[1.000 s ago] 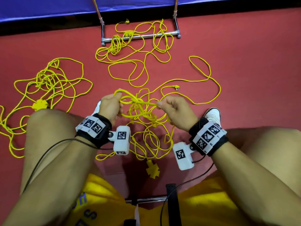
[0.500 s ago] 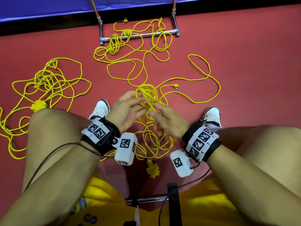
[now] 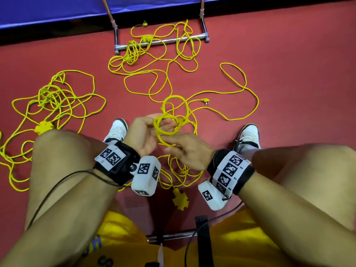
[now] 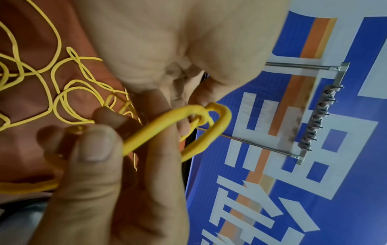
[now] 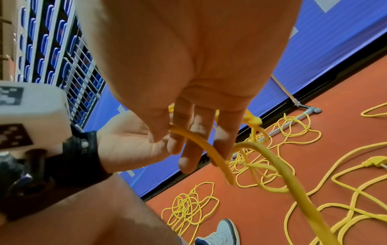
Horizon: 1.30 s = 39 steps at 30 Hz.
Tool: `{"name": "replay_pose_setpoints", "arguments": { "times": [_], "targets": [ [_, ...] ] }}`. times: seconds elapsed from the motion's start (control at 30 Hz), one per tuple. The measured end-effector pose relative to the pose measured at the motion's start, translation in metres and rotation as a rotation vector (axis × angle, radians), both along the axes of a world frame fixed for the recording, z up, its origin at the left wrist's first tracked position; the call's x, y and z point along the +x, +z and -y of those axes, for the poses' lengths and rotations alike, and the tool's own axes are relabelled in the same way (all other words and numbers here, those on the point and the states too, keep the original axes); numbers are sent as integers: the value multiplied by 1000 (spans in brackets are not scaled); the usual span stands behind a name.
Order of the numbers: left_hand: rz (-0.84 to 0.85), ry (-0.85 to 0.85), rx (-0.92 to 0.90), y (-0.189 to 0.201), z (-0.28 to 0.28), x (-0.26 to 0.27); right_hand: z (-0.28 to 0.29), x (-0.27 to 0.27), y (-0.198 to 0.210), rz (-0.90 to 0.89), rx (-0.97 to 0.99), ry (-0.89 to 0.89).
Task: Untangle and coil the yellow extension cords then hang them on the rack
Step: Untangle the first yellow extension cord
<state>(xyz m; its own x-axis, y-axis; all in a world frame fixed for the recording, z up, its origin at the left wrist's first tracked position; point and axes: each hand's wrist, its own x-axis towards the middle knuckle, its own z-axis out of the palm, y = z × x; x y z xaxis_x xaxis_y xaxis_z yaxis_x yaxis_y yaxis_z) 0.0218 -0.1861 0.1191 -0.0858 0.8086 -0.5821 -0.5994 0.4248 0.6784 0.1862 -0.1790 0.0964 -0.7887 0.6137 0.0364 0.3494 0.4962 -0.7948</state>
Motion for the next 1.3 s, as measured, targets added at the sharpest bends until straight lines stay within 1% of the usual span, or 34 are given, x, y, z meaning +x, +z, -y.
{"name": "replay_pose_setpoints", "arguments": {
  "times": [0.1,0.17,0.27,0.3,0.37,0.43,0.5,0.6,0.7,0.77,0.83,0.9,0.97,1.07,1.17,1.23,1.3],
  "targets": [
    [66,4,73,5,3,2,-4,0,-2,21,44,21],
    [79,-33,130,8,4,2,-7,1,-2,27,63,1],
    [60,-116,157,11,5,3,-10,6,0,51,92,-12],
    [48,-132,161,12,5,5,-11,7,0,84,115,-13],
    [40,-109,160,11,4,7,-11,7,-3,206,141,-18],
    [17,-74,153,9,2,7,-11,5,-6,292,111,-106],
    [-11,-68,152,8,1,4,-12,7,-7,295,34,-290],
    [-31,-100,162,8,1,-1,-14,7,-8,178,-13,-564],
    [-54,-144,120,10,1,-2,-18,2,-10,-86,-78,-731],
    [-95,-195,73,10,1,-1,-24,0,-11,-272,-173,-797],
    [-137,-272,38,10,2,-1,-29,2,-6,-381,-245,-778],
    [-169,-384,14,8,2,-2,-35,4,-5,-396,-247,-766],
    [-235,-476,-26,4,1,-4,-40,5,-4,-424,-288,-815],
    [-322,-495,-57,-1,1,0,-47,6,-6,-490,-316,-909],
    [-353,-471,10,-6,4,2,-50,8,-6,-458,-368,-971],
    [-433,-523,88,-7,7,0,-50,10,-6,-401,-414,-937],
    [-549,-628,150,-9,9,1,-46,9,-3,-356,-456,-859]
  ]
}}
